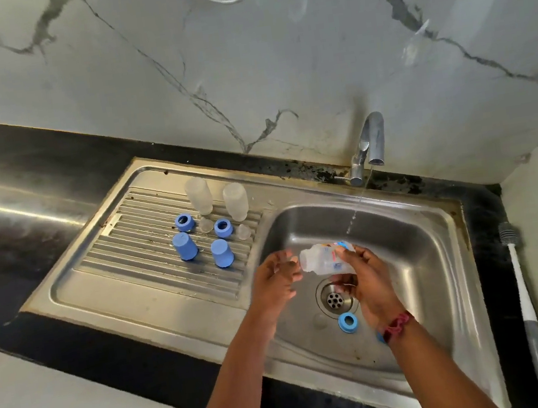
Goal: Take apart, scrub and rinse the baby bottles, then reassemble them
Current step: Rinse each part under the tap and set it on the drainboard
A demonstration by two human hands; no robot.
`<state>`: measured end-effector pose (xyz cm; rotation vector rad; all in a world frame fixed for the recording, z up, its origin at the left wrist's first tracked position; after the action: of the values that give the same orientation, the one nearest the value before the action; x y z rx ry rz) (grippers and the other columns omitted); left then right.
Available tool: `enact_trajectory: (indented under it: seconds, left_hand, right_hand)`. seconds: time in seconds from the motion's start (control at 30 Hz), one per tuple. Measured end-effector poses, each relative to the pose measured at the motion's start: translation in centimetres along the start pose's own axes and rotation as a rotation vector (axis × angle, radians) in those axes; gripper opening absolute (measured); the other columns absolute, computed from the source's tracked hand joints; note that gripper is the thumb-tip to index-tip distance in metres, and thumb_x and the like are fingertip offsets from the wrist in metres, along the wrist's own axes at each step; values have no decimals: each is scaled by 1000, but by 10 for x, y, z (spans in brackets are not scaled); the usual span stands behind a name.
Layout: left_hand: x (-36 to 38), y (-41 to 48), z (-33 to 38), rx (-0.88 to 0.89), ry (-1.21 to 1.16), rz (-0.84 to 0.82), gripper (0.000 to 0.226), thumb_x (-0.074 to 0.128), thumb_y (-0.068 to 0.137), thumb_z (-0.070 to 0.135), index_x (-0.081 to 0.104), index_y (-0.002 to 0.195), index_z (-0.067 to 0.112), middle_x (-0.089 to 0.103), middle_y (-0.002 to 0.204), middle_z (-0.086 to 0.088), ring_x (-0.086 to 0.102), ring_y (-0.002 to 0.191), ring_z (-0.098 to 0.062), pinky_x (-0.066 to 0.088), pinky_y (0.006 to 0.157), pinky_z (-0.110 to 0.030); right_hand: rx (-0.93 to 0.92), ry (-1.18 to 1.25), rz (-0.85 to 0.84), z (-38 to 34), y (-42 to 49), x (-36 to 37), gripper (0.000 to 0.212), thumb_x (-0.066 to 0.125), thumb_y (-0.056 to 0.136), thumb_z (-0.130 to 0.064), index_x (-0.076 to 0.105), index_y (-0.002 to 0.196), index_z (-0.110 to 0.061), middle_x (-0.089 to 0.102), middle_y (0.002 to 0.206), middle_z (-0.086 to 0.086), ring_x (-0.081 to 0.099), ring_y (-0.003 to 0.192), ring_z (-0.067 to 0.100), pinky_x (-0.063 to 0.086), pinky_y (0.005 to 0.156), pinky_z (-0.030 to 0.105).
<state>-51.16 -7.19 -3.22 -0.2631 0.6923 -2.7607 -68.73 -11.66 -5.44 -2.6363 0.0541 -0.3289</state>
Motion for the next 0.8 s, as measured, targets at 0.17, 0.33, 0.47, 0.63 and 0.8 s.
enact_trajectory:
  seconds: [0.17, 0.33, 0.47, 0.63, 0.8]
  left_hand:
    - [-32, -3, 25, 71, -78, 109, 19, 59, 98, 16, 63, 116, 11, 69, 97, -10, 62, 80, -14, 43, 63, -22]
    - [-68, -1, 53, 166, -139, 194, 16, 56, 100, 15, 63, 114, 15, 69, 96, -4, 64, 87, -18, 49, 72, -27]
    - [-107, 9, 77, 267, -136, 278, 19, 57, 99, 17, 63, 117, 15, 70, 100, -6, 66, 88, -15, 51, 67, -21]
    - [-160, 30, 100, 302, -125, 371, 22, 59, 99, 21, 63, 120, 17, 72, 103, -5, 69, 94, -17, 51, 69, -26]
    - [-207, 60, 110, 242, -219, 428, 18, 62, 97, 20, 64, 114, 24, 74, 105, -3, 70, 97, -18, 50, 69, -25]
  right_hand:
    - [26, 69, -146, -9, 4, 48, 23, 68, 91, -19, 64, 112, -11, 73, 98, 11, 67, 77, 21, 54, 61, 28]
    - [-32, 30, -290, -34, 10, 104, 27, 65, 91, -9, 58, 116, -16, 71, 111, 10, 69, 91, 21, 56, 72, 33]
    - [-135, -27, -341, -61, 18, 153, 30, 65, 89, 0, 55, 108, -21, 68, 111, 9, 70, 97, 27, 57, 74, 38]
    - [-243, -176, -353, -80, 33, 221, 33, 66, 88, 3, 51, 107, -19, 63, 113, 11, 70, 97, 25, 60, 72, 34]
    - [-347, -410, -362, -84, 51, 282, 43, 72, 82, 0, 50, 114, -19, 56, 117, 7, 64, 108, 24, 61, 78, 35]
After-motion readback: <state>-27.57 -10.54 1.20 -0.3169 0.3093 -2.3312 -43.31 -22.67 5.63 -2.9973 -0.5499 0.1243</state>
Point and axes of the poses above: each hand's wrist, its own y-axis towards the middle knuckle, its own x-axis out of the palm, z = x × y, the point moved 6 cm from there along y, towards the middle knuckle
